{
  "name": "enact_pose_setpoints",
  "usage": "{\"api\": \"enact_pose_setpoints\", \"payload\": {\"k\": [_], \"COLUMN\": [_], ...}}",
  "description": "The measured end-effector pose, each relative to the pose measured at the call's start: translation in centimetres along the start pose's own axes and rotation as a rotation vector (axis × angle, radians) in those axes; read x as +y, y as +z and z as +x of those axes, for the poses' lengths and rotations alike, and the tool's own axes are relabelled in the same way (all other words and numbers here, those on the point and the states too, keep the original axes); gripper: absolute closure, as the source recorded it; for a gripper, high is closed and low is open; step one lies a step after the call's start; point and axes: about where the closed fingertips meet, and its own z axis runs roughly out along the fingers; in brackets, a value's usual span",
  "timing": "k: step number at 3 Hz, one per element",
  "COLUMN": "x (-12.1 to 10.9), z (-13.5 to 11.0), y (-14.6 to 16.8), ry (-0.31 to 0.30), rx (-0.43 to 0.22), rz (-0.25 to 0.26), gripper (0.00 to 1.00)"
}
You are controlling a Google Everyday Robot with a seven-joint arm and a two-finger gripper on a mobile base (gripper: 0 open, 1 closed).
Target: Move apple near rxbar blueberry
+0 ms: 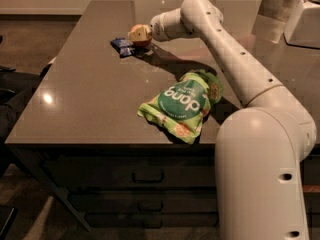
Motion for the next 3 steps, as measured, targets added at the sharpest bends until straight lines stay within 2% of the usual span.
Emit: {"api": "enact_pose_setpoints", "payload": {"k": [1,2,3], "x": [0.54,0.81,0.97], "z": [0.99,1.26,1.40], "y": [1.14,1.60,1.87], "ry": [0.003,0.003,0.004], "rx": [0.033,0.039,0.042], "rz": [-0.027,-0.034,-0.037], "gripper": [0.54,0.23,0.01]}}
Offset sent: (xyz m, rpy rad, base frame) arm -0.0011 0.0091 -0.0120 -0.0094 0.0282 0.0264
